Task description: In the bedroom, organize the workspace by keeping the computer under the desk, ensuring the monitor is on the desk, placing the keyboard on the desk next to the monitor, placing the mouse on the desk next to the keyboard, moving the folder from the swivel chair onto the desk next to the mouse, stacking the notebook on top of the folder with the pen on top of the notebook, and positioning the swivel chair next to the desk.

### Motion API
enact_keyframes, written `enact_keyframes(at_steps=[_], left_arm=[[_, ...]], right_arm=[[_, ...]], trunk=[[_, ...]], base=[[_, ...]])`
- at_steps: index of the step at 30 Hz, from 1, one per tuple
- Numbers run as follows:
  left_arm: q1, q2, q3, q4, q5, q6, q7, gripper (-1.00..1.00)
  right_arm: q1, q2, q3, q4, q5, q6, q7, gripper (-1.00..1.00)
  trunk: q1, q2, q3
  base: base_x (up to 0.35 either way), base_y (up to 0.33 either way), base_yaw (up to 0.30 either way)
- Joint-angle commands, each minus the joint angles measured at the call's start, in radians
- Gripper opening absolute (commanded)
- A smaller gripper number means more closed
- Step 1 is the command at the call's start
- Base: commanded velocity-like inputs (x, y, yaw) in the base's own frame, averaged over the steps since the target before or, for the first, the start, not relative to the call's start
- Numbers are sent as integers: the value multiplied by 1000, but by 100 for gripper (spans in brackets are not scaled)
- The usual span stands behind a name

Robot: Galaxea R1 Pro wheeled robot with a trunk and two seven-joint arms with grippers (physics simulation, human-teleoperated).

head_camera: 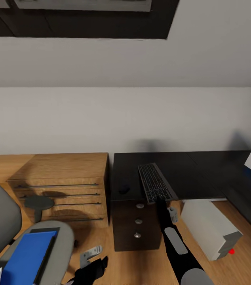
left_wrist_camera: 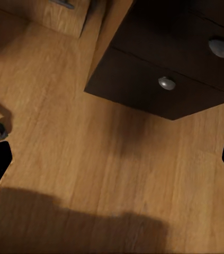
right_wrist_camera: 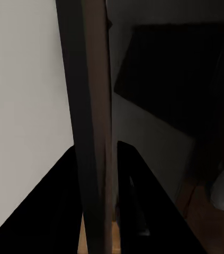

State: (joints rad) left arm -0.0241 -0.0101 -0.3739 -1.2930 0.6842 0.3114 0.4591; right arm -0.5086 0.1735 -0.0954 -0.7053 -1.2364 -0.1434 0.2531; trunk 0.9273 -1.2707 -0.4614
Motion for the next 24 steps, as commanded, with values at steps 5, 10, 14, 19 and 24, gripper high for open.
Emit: enact_keyframes(at_steps=[5,10,14,19,24], left_arm=[[-1,1,-3,-3,-1,2,6,100],[-2,1,-2,-4,-3,2,6,100],[-2,1,-3,-6,-3,2,6,100],[-1,1,-5,-6,-3,2,5,100],[-1,1,-5,-10,-3,2,4,100]], right_arm=[[-1,1,0,36,-17,4,8,-100],[-1,1,0,42,-91,6,6,-100],[-1,1,0,42,-160,5,6,-100],[-1,1,-1,41,-172,5,8,-100],[-1,1,-1,41,-173,5,10,-100]], trunk=[[0,-1,0],[0,-1,0],[0,-1,0],[0,-1,0],[0,-1,0]], base=[[-103,172,0],[-13,22,0],[-1,2,0],[0,0,0],[0,0,0]])
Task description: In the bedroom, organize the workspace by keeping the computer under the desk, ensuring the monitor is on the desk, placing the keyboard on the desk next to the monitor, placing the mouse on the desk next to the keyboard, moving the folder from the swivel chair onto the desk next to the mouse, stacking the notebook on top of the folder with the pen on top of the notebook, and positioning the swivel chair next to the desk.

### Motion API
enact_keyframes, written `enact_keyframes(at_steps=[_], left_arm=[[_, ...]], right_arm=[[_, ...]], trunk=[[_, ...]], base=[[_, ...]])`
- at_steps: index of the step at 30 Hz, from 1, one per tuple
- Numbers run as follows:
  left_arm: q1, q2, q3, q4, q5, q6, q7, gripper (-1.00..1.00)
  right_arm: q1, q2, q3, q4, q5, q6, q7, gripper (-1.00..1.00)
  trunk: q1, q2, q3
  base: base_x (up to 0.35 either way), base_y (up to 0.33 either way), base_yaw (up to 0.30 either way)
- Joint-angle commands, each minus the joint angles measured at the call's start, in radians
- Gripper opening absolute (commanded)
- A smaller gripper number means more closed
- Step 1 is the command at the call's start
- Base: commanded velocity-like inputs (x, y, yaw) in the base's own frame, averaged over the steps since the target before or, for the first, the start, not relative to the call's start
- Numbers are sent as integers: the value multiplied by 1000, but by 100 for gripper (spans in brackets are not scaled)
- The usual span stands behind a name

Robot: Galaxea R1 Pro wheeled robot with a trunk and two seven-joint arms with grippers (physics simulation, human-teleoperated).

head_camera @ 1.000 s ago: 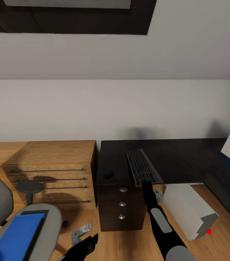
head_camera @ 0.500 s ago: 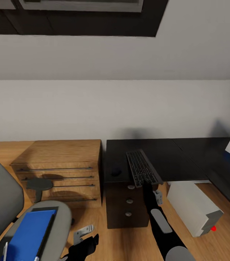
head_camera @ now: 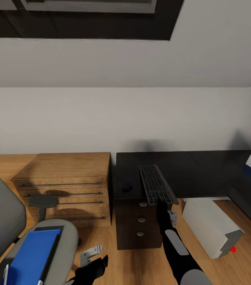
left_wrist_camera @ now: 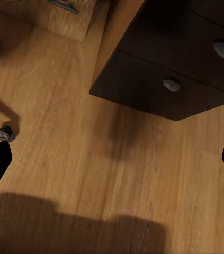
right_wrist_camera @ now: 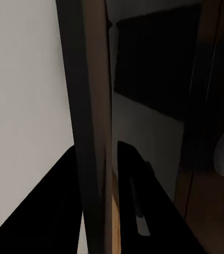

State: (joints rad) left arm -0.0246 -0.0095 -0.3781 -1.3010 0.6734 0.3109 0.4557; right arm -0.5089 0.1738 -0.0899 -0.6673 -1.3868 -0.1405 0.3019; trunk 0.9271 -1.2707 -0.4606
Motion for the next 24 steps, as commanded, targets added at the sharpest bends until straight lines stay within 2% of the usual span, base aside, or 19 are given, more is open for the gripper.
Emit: enact_keyframes(at_steps=[1,12,19,24], left_arm=[[0,1,-1,-4,8,2,8,100],[0,2,-1,-11,8,2,6,100],[-1,2,-1,-12,8,2,6,100],[0,1,-1,-12,9,3,6,100]], right_arm=[[0,1,-7,3,-23,2,-39,-100],[0,1,-7,2,-23,2,-41,-100],[0,1,-7,3,-23,3,-47,-100],[0,1,-7,3,-22,3,-47,-100]], trunk=[[0,-1,-1],[0,-1,-1],[0,-1,-1],[0,-1,-1]], base=[[10,0,0],[110,30,0],[2,1,0],[-186,-43,0]])
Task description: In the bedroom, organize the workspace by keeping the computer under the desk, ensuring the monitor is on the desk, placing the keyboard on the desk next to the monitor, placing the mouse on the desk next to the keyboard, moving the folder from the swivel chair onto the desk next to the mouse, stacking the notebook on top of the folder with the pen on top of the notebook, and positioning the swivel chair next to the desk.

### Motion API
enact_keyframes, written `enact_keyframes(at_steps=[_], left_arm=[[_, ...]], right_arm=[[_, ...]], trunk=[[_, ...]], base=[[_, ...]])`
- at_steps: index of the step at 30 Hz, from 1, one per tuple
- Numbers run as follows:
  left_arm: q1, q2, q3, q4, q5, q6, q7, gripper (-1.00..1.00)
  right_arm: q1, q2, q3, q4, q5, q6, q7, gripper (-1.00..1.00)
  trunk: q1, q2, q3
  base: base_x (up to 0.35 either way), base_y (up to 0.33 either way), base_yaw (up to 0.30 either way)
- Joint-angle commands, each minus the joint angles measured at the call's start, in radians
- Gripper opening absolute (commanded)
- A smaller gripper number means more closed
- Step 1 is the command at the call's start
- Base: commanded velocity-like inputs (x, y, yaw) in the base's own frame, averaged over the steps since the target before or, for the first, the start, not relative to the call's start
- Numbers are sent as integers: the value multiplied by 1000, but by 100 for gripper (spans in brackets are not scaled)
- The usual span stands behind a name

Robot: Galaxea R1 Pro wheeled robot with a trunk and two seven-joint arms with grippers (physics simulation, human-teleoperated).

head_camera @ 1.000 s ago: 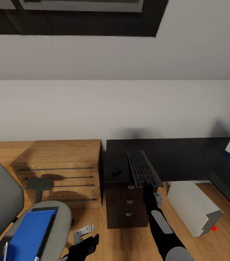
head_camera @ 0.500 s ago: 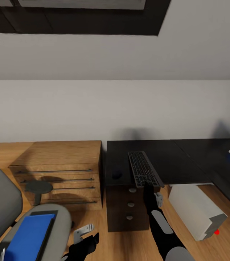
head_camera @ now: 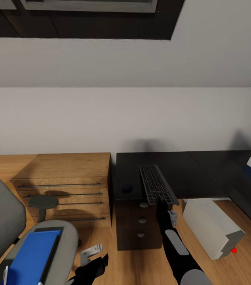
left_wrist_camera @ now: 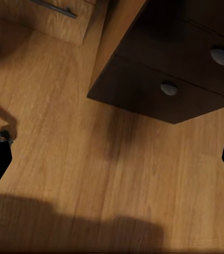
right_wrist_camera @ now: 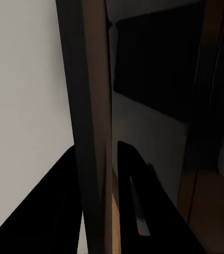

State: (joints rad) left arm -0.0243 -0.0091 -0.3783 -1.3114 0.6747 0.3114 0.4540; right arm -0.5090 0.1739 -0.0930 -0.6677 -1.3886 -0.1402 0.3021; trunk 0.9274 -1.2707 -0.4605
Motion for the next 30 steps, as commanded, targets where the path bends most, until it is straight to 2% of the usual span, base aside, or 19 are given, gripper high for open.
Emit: enact_keyframes(at_steps=[1,12,13,26,30], left_arm=[[-1,0,-1,-2,8,2,8,100],[-1,1,-1,-3,8,2,8,100],[-1,1,-1,-3,8,2,8,100],[0,0,1,-3,7,1,9,100],[-1,0,-2,-3,6,1,9,100]], right_arm=[[0,1,-4,3,-20,3,-47,-100],[0,1,-2,2,-18,2,-47,-100],[0,1,-1,2,-18,1,-47,100],[0,1,-1,2,-18,2,-47,100],[0,1,-1,2,-18,2,-47,100]], trunk=[[0,-1,-1],[0,-1,-1],[0,-1,-1],[0,-1,-1],[0,-1,-1]], base=[[-101,-20,0],[-17,-3,0],[0,0,0],[-1,0,0],[-189,-118,0]])
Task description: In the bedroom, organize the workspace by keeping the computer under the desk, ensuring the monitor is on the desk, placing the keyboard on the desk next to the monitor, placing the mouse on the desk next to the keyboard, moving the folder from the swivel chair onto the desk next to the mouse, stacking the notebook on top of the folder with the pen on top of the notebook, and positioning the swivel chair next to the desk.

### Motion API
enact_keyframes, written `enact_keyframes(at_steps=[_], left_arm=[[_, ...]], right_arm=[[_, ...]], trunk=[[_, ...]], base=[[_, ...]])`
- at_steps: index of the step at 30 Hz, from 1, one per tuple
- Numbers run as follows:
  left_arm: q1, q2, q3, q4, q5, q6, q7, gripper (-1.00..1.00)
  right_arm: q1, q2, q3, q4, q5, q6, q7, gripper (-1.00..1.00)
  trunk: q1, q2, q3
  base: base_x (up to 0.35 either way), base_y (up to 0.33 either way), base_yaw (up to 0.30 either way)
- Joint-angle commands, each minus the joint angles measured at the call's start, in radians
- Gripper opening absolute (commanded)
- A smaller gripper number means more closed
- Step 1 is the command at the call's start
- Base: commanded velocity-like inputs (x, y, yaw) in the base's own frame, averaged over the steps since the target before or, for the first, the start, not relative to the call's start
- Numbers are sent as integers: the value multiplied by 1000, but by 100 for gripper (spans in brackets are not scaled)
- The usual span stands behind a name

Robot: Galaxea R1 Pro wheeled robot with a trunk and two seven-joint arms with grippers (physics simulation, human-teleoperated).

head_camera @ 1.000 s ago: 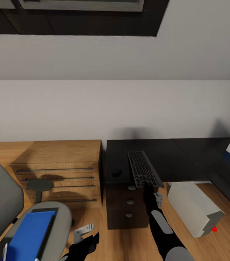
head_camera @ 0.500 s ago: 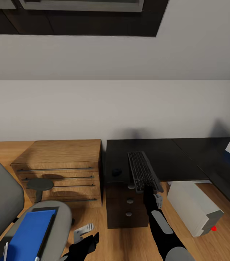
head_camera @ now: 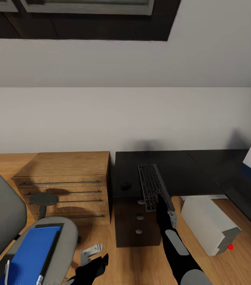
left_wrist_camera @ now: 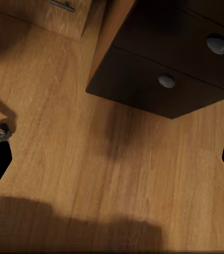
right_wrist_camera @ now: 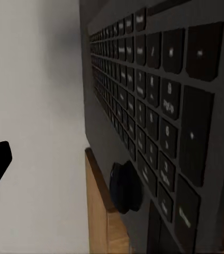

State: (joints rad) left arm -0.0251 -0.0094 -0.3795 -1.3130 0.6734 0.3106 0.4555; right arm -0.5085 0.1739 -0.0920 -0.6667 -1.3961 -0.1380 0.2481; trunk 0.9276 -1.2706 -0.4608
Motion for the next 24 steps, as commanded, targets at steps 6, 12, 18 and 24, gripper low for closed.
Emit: enact_keyframes(at_steps=[6,12,18,24], left_arm=[[0,0,-2,-2,7,2,9,100],[0,5,2,-44,3,1,11,100],[0,6,2,-54,2,1,12,100],[0,7,3,-55,3,4,11,100]], right_arm=[[-1,1,-3,3,-13,3,-1,100],[-1,1,-6,4,-14,3,-51,100],[-1,1,-12,4,-15,2,-97,100],[-1,-34,-69,3,-17,-3,-105,100]], trunk=[[0,-1,-1],[0,-1,-1],[0,-1,-1],[0,-1,-1]], base=[[-244,-205,0],[-146,-304,0],[-49,-334,0],[-4,-264,0]])
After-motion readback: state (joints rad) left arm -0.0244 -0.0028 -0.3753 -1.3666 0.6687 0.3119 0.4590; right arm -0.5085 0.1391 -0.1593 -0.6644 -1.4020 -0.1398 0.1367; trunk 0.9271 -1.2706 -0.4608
